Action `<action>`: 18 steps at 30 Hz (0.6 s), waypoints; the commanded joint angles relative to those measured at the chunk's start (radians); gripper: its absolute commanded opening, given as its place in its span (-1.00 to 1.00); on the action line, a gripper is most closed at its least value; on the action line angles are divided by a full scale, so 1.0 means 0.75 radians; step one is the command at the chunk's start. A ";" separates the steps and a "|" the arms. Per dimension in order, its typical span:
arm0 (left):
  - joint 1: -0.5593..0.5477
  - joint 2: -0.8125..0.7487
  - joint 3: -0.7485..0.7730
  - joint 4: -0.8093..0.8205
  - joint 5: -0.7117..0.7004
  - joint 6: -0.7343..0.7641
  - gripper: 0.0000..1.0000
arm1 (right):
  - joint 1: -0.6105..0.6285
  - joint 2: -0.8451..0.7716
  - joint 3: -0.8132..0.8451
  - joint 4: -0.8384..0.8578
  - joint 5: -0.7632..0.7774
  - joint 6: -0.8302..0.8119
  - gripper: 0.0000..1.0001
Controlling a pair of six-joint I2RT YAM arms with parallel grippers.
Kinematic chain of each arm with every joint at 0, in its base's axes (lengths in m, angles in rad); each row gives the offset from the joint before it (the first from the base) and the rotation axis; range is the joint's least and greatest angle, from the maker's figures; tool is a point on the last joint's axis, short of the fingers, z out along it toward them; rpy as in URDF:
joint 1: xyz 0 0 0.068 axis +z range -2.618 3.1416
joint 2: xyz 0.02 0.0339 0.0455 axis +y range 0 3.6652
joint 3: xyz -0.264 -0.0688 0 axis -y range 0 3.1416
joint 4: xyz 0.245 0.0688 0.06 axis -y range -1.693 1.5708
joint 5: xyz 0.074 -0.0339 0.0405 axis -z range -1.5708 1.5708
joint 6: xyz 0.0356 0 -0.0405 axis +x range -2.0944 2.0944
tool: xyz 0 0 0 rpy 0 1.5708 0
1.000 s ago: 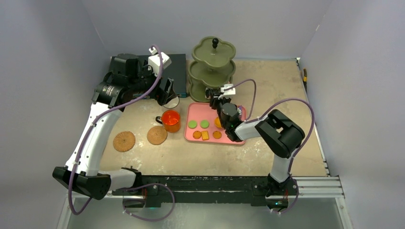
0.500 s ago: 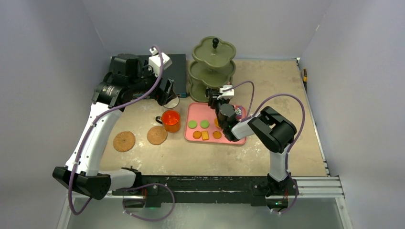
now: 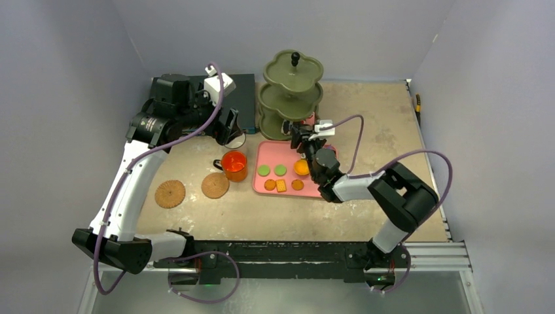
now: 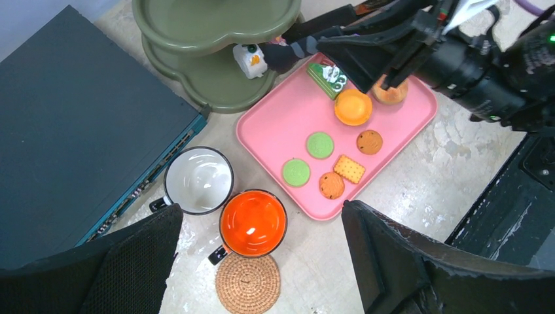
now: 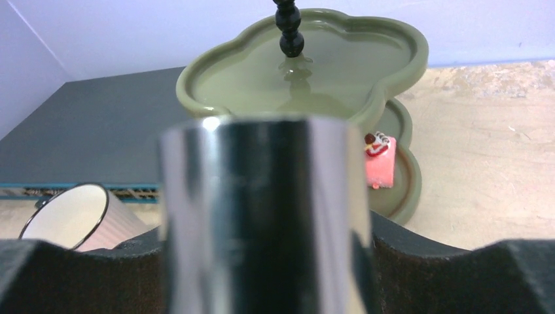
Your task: Serve the afternoon tea
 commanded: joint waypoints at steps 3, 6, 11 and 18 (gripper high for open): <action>0.007 -0.021 0.024 -0.019 0.037 -0.017 0.84 | 0.043 -0.266 -0.160 -0.143 0.049 0.060 0.15; 0.007 -0.022 0.023 -0.019 0.045 -0.022 0.83 | 0.051 -0.368 -0.234 -0.240 0.073 0.078 0.15; 0.007 -0.023 0.022 -0.016 0.066 -0.035 0.83 | 0.051 -0.478 -0.287 -0.395 0.076 0.110 0.17; 0.007 -0.029 0.027 -0.009 0.083 -0.054 0.83 | 0.049 -0.432 -0.266 -0.411 0.040 0.081 0.18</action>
